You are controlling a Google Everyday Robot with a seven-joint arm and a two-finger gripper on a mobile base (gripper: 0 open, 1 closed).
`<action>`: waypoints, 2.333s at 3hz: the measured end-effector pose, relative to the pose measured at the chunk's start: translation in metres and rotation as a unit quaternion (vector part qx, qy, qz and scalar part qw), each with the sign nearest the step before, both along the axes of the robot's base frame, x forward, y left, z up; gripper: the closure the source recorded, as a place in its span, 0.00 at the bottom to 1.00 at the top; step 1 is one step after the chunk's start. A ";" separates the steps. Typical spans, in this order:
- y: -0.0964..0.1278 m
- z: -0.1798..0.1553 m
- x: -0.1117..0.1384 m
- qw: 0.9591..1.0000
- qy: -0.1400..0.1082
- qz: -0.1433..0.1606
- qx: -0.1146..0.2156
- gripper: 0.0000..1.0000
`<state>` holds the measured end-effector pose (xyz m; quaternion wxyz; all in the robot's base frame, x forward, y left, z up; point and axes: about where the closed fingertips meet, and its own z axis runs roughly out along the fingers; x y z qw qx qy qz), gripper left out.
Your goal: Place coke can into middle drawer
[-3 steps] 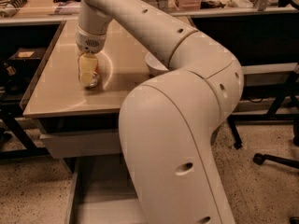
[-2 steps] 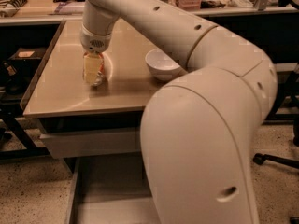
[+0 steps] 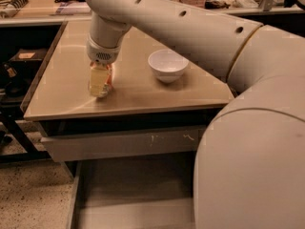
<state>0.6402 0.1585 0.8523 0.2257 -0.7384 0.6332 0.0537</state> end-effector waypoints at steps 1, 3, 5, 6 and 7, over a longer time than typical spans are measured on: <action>0.003 -0.004 -0.017 1.000 0.008 -0.004 0.001 1.00; 0.002 -0.009 -0.077 0.999 0.022 -0.030 0.012 1.00; -0.005 -0.008 -0.130 0.998 0.034 -0.055 0.006 1.00; -0.012 -0.010 -0.159 0.996 0.024 -0.085 -0.003 1.00; -0.019 -0.012 -0.187 0.993 0.004 -0.122 -0.003 1.00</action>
Offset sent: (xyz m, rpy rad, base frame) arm -0.0867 0.0026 -0.0159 0.0363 0.0648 -0.0862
